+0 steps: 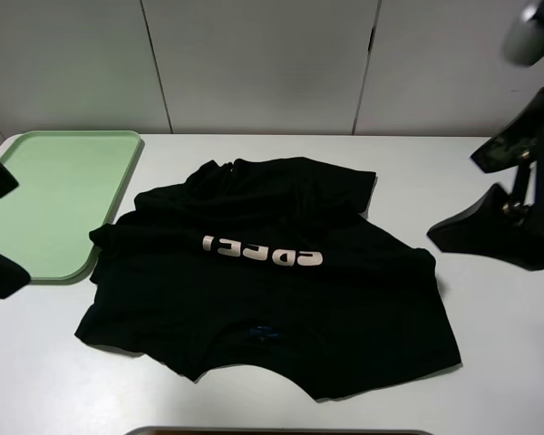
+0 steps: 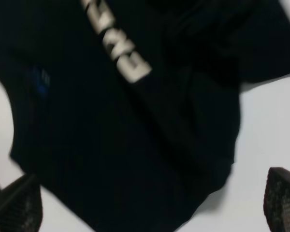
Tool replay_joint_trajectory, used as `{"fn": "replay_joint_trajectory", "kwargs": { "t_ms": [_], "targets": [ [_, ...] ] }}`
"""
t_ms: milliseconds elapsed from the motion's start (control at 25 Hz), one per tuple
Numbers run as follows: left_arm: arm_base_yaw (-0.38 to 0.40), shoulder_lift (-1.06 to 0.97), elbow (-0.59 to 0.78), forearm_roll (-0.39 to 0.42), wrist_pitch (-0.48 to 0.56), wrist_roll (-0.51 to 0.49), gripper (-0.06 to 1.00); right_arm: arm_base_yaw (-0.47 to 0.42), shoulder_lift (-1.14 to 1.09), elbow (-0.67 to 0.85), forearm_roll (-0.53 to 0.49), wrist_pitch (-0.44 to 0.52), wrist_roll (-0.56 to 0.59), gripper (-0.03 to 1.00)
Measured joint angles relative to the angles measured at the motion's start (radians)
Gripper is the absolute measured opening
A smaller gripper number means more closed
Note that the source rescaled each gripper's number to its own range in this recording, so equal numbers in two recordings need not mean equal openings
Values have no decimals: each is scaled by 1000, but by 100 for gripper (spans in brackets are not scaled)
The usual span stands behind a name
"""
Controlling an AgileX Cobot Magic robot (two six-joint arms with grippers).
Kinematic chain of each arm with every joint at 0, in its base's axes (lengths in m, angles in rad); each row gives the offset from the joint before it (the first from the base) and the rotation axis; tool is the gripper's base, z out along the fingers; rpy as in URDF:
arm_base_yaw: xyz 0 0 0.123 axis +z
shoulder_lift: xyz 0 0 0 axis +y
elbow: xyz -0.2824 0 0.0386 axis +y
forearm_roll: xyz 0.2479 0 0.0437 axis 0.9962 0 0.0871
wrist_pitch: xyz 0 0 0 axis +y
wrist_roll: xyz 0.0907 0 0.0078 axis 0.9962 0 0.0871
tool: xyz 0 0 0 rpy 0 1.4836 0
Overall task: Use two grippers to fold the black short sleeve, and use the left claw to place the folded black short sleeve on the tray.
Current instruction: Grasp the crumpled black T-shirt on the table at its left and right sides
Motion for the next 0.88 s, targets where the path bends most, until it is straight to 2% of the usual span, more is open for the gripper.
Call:
{"fn": "replay_joint_trajectory", "kwargs": {
  "t_ms": [200,520,880],
  "targets": [
    [-60,103,0,27,-5,59,97,93,141,0,-59,-6,-5,100],
    [-65,227,0,194,-85,67,97,102,269,0,-148,-109,-23,100],
    [-65,332,0,209,-204,169,96,102,352,0,-264,-136,-90,100]
  ]
}}
